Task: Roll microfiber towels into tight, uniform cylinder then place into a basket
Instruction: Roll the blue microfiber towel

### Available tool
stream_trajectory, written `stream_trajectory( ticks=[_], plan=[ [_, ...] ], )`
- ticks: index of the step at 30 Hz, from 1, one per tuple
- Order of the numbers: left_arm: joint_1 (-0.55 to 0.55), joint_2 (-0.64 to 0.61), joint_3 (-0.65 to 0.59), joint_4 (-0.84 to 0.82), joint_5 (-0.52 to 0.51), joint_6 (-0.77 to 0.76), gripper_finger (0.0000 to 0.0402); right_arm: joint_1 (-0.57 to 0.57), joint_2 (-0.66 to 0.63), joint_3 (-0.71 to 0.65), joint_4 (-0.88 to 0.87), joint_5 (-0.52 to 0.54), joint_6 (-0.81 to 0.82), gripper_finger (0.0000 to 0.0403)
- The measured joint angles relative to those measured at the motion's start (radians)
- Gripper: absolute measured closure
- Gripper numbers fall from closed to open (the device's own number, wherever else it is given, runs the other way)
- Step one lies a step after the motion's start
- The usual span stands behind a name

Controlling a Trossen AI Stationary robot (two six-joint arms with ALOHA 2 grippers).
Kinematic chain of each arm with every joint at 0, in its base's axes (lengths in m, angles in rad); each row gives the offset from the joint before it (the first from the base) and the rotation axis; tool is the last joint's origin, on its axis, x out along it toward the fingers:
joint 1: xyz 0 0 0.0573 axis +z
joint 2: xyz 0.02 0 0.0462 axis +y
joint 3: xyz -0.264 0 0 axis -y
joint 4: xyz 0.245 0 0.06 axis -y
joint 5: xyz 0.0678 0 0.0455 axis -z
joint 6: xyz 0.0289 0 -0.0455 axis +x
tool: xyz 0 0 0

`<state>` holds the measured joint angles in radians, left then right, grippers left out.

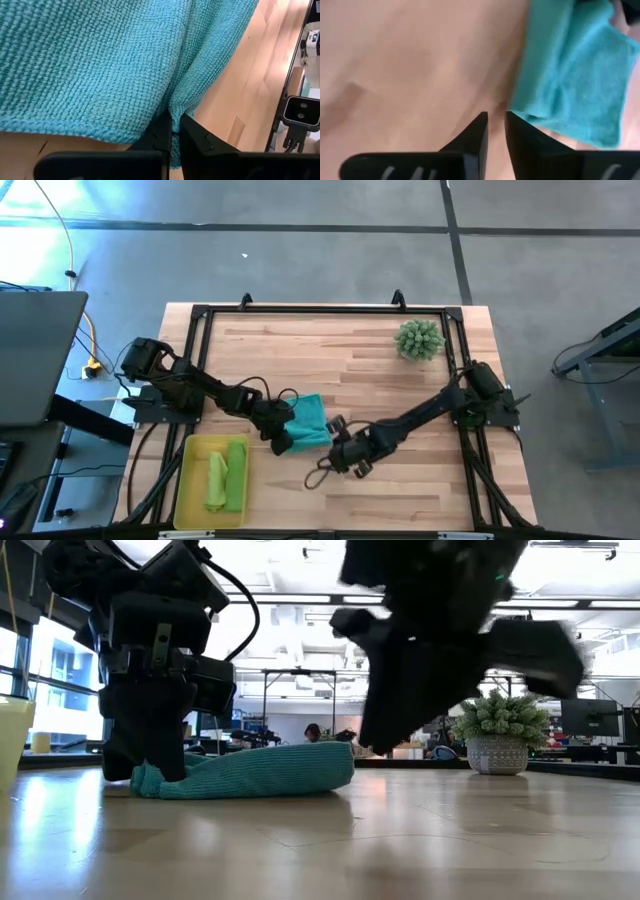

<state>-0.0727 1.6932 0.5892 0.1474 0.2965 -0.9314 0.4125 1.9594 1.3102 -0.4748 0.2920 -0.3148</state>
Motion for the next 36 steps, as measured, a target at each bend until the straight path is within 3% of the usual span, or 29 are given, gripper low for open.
stream_trajectory(
  ticks=[6, 12, 17, 29, 36],
  plan=[
    [0.000, 0.000, 0.000, 0.002, 0.003, 0.000, 0.0394, 0.012, 0.009, 0.000, 0.052, -0.010, 0.036, 0.0348],
    [0.000, 0.001, 0.000, 0.003, 0.008, 0.000, 0.0394, -0.014, 0.061, 0.000, 0.121, -0.058, 0.045, 0.0280],
    [0.000, 0.001, 0.000, 0.003, 0.011, 0.000, 0.0394, -0.032, 0.084, 0.000, 0.121, 0.000, 0.045, 0.0237],
    [0.000, 0.001, 0.000, 0.003, 0.015, 0.018, 0.0394, 0.011, 0.083, 0.000, 0.195, 0.138, -0.094, 0.0234],
    [0.000, 0.001, 0.000, 0.003, 0.015, 0.018, 0.0394, -0.014, 0.083, 0.000, 0.210, 0.174, -0.087, 0.0234]
  ],
)
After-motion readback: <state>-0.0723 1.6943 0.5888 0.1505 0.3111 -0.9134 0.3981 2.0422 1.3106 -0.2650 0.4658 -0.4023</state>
